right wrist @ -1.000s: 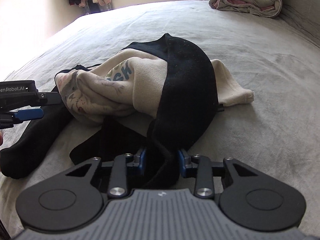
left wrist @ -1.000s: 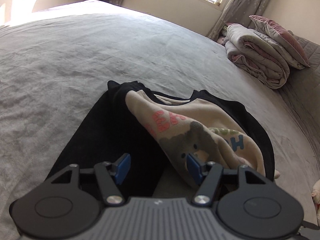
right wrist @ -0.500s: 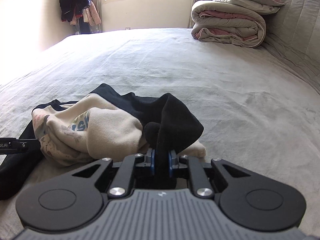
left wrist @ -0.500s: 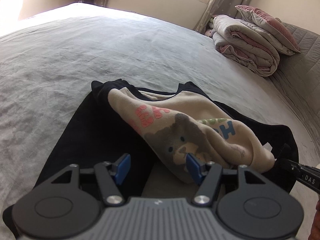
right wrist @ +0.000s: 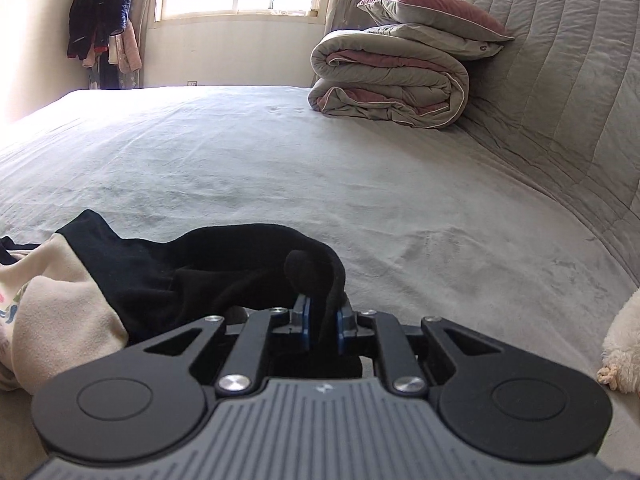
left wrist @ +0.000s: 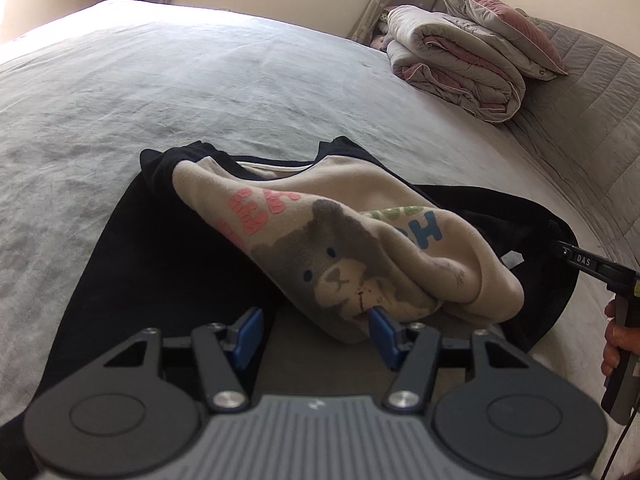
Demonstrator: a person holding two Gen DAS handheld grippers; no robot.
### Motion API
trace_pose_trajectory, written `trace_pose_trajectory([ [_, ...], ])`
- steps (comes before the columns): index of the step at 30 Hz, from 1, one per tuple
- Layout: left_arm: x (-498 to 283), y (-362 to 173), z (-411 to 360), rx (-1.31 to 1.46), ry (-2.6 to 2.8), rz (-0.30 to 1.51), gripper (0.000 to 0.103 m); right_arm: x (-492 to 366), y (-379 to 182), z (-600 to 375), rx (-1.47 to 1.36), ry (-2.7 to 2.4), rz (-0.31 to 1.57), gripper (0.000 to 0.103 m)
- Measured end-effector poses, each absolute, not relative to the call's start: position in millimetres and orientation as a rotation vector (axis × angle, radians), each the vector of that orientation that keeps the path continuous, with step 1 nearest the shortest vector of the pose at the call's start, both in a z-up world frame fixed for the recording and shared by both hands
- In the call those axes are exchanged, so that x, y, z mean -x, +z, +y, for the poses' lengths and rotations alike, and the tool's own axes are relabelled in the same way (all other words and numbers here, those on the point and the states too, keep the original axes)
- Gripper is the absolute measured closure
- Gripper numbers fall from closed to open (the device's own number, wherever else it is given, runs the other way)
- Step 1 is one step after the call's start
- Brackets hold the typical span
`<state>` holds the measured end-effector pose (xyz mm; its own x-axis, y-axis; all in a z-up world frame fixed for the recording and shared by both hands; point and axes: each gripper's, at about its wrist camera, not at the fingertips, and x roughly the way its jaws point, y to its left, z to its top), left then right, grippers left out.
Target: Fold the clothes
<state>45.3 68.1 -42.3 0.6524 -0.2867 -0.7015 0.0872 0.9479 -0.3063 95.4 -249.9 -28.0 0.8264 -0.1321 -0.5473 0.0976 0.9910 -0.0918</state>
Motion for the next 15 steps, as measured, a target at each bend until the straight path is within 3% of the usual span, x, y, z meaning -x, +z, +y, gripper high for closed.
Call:
trace_pose_trajectory([
  [5, -48.1, -43.8, 62.0, 0.269, -0.271, 0.839, 0.053, -84.4, -20.2, -247.4, 0.017, -0.063, 0.6, 0.082],
  [6, -48.3, -43.7, 60.1, 0.269, -0.282, 0.838, 0.055, -81.4, -17.9, -246.2, 0.009, -0.048, 0.602, 0.077],
  [7, -48.3, -43.6, 58.1, 0.265, -0.289, 0.836, 0.056, -78.3, -15.5, -244.9, 0.0, -0.034, 0.604, 0.062],
  [9, -48.1, -43.9, 54.0, 0.251, -0.298, 0.833, 0.058, -72.2, -10.8, -242.5, -0.017, -0.004, 0.609, 0.051],
  [15, -47.5, -47.7, 47.8, 0.23, -0.296, 0.809, 0.062, -53.7, -9.1, -215.0, -0.056, 0.188, 0.656, 0.051],
])
